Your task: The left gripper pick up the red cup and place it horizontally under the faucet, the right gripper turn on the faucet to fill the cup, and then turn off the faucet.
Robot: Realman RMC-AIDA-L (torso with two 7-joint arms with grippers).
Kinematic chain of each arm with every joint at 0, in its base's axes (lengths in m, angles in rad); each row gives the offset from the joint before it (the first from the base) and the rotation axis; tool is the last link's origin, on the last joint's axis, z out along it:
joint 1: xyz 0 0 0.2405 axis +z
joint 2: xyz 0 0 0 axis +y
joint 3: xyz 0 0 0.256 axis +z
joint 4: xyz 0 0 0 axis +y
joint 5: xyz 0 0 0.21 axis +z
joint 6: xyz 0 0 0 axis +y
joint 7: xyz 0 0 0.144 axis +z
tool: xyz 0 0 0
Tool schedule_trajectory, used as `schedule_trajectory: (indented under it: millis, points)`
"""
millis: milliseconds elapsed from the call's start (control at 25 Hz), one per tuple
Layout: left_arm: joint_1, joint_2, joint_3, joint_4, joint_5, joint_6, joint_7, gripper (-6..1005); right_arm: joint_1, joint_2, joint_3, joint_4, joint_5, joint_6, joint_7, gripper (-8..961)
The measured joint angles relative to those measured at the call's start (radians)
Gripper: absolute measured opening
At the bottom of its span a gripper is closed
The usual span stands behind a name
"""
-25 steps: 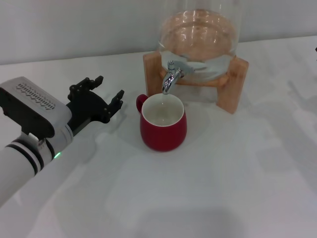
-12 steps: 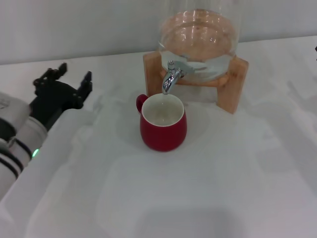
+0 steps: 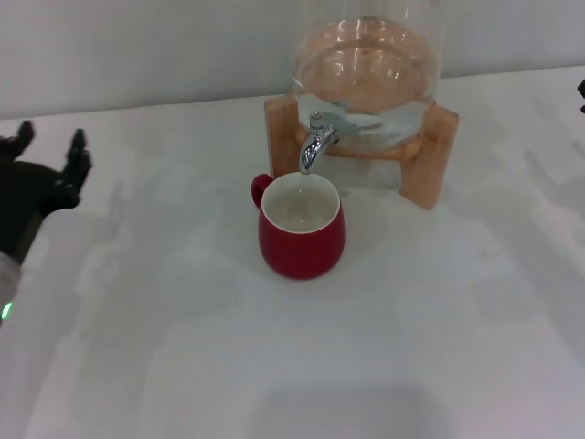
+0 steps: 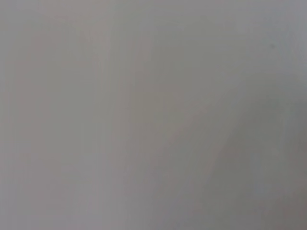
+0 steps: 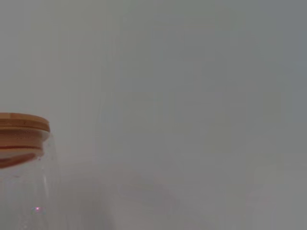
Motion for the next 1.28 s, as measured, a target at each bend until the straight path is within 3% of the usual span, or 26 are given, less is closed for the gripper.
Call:
schedule_trajectory:
  millis: [360,960,1280]
  points:
    - [0.042,0.001,-0.002,-0.051,-0.037,0.189,0.031,607,-0.002,0.0,-0.011,0.001,0.0,-0.011,0.0,873]
    - [0.064,0.0,-0.001,-0.083,-0.172,0.236,0.026,607,-0.015,0.0,-0.092,0.002,0.0,-0.049,0.014,873]
    - [0.079,-0.001,0.002,-0.114,-0.181,0.306,-0.028,607,-0.061,-0.004,-0.173,0.001,0.0,-0.147,0.034,873]
